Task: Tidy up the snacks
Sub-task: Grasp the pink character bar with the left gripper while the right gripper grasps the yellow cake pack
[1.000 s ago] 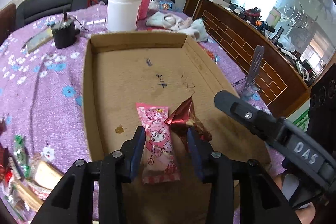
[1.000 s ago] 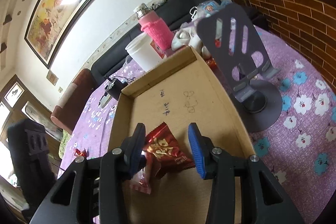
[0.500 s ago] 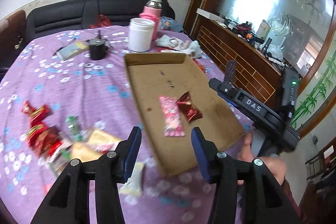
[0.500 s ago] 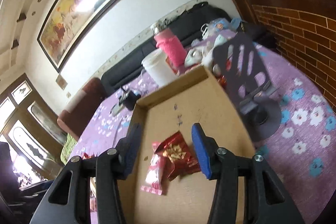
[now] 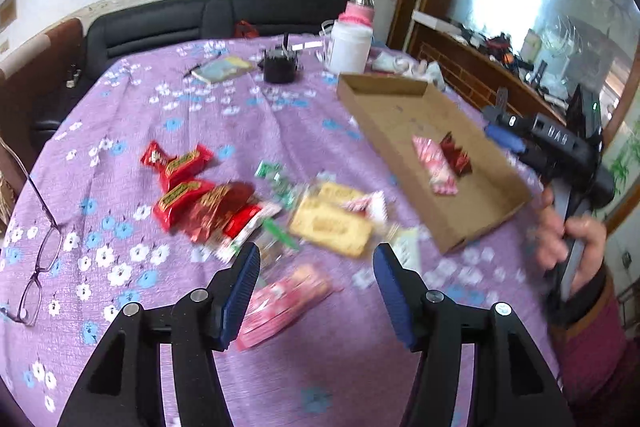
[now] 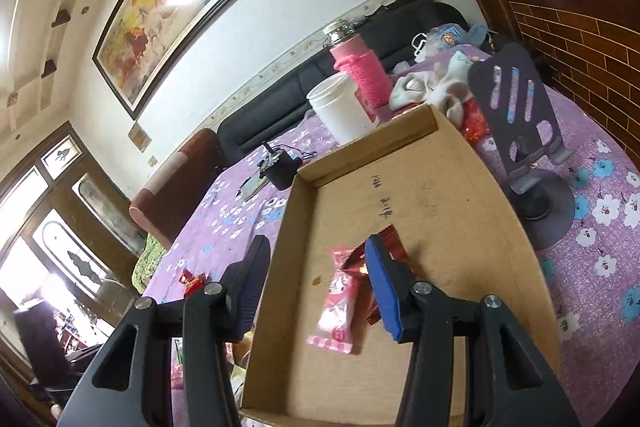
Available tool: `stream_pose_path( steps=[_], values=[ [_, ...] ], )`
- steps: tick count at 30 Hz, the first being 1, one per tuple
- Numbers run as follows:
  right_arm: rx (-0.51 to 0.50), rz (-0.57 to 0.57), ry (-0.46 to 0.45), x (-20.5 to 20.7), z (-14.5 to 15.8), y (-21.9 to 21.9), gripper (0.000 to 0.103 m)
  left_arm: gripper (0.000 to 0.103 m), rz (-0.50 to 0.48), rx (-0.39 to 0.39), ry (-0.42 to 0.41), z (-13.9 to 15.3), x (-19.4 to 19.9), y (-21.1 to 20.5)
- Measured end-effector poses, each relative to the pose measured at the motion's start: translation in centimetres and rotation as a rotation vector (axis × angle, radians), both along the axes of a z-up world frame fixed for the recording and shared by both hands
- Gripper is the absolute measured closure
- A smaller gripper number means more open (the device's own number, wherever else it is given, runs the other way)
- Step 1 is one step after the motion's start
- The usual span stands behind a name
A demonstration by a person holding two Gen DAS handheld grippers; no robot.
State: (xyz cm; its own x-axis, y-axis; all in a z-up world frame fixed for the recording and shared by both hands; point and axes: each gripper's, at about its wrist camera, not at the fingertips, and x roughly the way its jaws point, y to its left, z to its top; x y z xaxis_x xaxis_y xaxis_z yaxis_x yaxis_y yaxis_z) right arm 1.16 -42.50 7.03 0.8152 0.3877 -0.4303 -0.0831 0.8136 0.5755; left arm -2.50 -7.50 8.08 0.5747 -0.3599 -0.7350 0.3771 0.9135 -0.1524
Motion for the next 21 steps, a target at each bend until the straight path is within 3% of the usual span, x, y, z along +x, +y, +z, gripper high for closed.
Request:
stream_pose_path(
  steps=[7,8,11,15,19,21],
  values=[
    [0.003,0.041,-0.005,0.2,0.1,0.8,0.055,0.039,-0.105,0.106,0.029,-3.1,0.1,-0.7],
    [0.0,0.04,-0.006,0.2,0.1,0.9,0.055,0.034,-0.108,0.124,0.027,-3.4,0.1,-1.0],
    [0.006,0.052,0.0,0.3,-0.1,1.2,0.055,0.033,-0.097,0.197,0.02,-4.5,0.4,-1.6],
    [-0.006,0.067,-0.001,0.3,-0.2,1.7,0.055,0.033,-0.075,0.217,0.039,-5.9,1.2,-1.6],
    [-0.033,0.106,-0.01,0.3,0.0,2.8,0.055,0.07,-0.049,0.192,0.043,-6.2,1.2,-1.2],
    [-0.054,0.142,-0.015,0.2,0.1,3.6,0.055,0.073,-0.005,0.223,0.02,-6.1,0.8,-0.9]
  ],
)
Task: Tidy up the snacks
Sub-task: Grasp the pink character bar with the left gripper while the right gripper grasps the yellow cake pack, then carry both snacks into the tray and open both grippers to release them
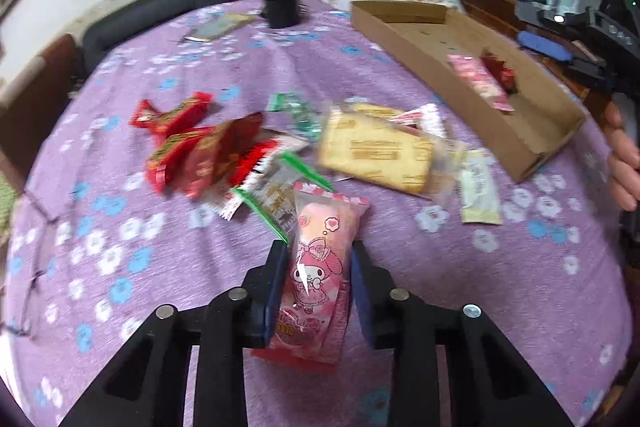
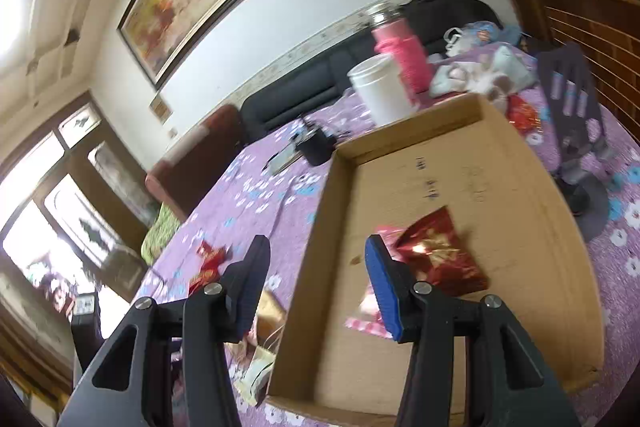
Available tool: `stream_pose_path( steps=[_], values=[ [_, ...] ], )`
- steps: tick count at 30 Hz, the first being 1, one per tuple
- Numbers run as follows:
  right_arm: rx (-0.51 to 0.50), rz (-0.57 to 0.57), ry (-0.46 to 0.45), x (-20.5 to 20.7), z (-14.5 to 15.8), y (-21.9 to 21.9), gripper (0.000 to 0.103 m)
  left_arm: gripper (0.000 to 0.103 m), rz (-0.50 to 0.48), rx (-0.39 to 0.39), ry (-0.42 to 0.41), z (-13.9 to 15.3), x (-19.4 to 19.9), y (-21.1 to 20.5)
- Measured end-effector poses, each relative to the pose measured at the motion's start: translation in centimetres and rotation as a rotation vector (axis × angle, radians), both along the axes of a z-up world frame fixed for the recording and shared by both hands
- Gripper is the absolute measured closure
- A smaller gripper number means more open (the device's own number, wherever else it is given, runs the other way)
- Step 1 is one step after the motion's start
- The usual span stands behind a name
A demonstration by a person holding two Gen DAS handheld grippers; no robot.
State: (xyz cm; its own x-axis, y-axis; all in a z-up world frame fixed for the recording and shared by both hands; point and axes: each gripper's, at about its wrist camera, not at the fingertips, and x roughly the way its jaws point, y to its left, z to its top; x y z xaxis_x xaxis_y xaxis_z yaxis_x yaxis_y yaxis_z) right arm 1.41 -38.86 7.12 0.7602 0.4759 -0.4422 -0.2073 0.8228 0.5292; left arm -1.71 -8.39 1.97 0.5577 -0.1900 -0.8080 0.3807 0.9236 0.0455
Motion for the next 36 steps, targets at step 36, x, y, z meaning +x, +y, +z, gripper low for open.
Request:
stream_pose_path(
  steps=[36],
  values=[
    [-0.607,0.362,0.033,-1.5,-3.5,18.8,0.073,0.073,0.201,-0.206,-0.011,0.3,0.2,5.4]
  ],
)
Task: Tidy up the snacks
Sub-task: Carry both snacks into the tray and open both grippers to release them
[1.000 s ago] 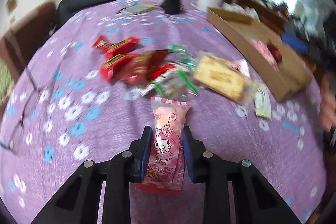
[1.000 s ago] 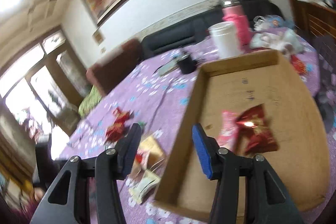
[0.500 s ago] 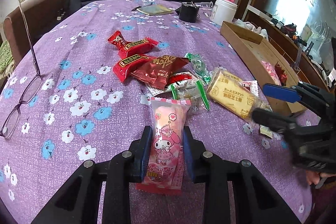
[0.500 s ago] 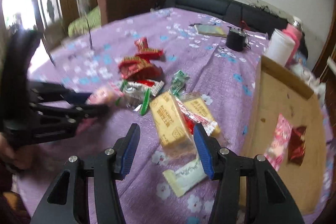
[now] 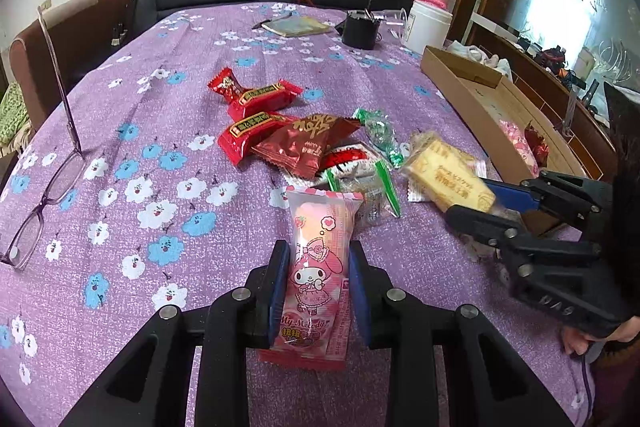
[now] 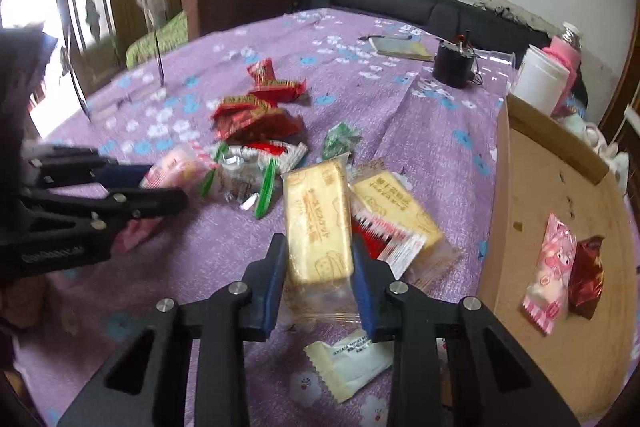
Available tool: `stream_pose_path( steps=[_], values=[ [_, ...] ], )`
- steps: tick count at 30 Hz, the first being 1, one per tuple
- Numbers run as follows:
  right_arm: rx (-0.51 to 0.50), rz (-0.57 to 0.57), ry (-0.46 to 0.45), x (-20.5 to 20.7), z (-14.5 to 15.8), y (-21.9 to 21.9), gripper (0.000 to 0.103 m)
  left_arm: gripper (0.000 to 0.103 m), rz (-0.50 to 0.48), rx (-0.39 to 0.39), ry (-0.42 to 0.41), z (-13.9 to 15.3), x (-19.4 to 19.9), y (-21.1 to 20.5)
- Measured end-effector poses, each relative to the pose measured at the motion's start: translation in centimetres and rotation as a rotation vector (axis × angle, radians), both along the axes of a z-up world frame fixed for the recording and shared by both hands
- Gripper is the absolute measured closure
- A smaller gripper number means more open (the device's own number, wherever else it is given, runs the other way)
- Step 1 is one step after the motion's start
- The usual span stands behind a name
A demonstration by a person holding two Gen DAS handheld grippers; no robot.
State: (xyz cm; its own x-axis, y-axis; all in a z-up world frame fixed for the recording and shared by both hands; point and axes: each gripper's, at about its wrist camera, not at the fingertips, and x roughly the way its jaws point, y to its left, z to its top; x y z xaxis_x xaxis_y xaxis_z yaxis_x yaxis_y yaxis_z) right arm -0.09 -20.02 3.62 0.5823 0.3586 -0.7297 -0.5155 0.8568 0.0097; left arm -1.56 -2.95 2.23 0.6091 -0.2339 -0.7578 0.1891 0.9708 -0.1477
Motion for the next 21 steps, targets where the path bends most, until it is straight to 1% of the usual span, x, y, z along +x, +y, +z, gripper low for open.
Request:
stream_pose_path(
  steps=[3,5,8,13,16,18,21],
  values=[
    [0.083,-0.008,-0.005,-0.1,1.0,-0.6,0.073,0.073,0.009,0.003,-0.033,0.5,-0.4,0.1],
    [0.134,-0.011,-0.018,-0.2,1.6,-1.1,0.073,0.073,0.012,0.02,-0.055,0.8,-0.7,-0.1],
    [0.172,-0.036,-0.028,-0.1,2.3,-1.8,0.073,0.073,0.027,0.06,-0.087,1.4,-0.9,-0.7],
    [0.218,-0.073,-0.014,0.4,2.7,-3.2,0.073,0.073,0.037,0.077,-0.081,2.5,-0.6,-2.3],
    [0.245,-0.088,-0.019,0.4,3.1,-4.0,0.073,0.073,0.045,0.114,-0.091,3.4,-0.4,-3.4],
    [0.267,-0.1,-0.024,0.5,3.4,-4.5,0.073,0.073,0.051,0.12,-0.091,4.0,-0.2,-4.1],
    [0.302,-0.113,-0.017,0.7,3.6,-5.4,0.073,0.073,0.061,0.157,-0.113,4.7,-0.1,-5.2]
  ],
)
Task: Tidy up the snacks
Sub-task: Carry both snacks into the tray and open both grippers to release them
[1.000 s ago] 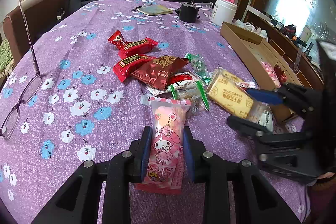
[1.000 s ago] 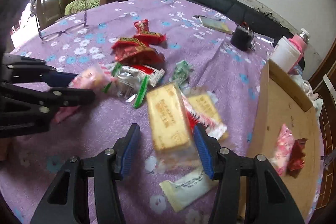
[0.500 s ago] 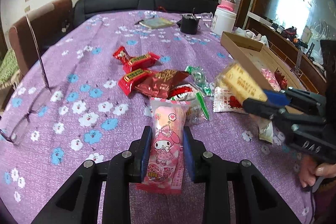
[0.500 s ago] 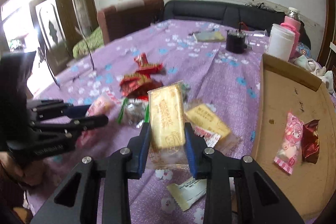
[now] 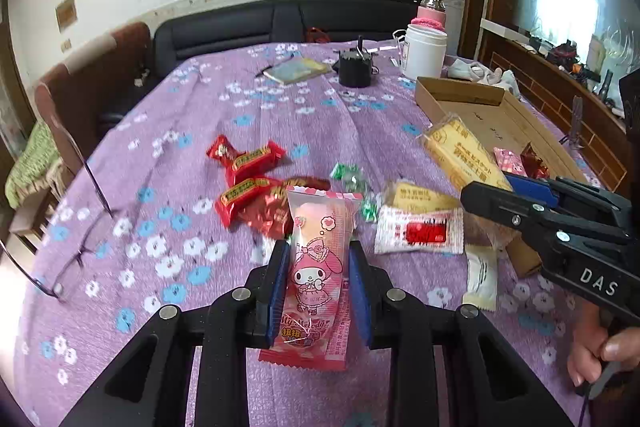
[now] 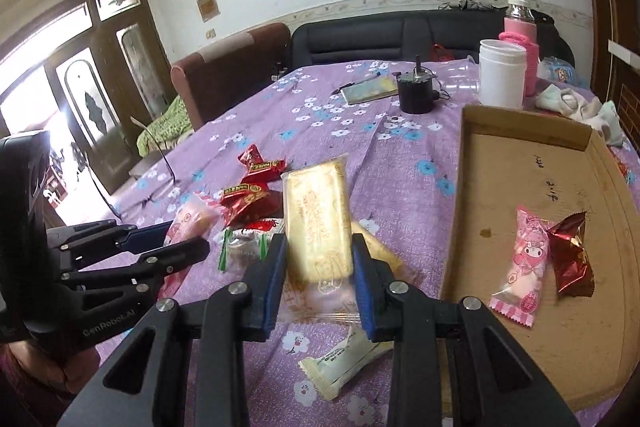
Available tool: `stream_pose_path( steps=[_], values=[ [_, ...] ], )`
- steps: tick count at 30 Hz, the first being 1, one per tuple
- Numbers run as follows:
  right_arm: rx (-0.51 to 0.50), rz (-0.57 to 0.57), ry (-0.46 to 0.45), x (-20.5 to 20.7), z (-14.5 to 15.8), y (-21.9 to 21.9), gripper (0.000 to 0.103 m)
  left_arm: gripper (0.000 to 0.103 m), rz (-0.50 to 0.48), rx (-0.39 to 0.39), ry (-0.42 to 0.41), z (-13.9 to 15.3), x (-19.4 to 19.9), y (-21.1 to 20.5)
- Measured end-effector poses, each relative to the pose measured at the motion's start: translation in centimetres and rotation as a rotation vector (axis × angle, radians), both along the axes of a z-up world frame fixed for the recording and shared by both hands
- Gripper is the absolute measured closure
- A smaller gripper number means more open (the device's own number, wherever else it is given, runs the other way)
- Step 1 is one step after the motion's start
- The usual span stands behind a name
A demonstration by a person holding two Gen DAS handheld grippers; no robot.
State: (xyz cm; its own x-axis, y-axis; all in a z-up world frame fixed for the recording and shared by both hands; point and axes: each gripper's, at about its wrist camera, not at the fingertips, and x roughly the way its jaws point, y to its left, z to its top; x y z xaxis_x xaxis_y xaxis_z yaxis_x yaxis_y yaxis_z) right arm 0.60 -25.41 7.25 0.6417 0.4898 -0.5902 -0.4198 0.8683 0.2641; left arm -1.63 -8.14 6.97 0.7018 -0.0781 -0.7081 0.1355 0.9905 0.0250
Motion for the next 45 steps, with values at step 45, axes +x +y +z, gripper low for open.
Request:
stream_pose_path(
  steps=[45],
  values=[
    [0.17,-0.353,0.001,2.1,2.1,-13.1,0.073,0.073,-0.259,-0.077,0.031,2.0,3.7,-14.8]
  ],
)
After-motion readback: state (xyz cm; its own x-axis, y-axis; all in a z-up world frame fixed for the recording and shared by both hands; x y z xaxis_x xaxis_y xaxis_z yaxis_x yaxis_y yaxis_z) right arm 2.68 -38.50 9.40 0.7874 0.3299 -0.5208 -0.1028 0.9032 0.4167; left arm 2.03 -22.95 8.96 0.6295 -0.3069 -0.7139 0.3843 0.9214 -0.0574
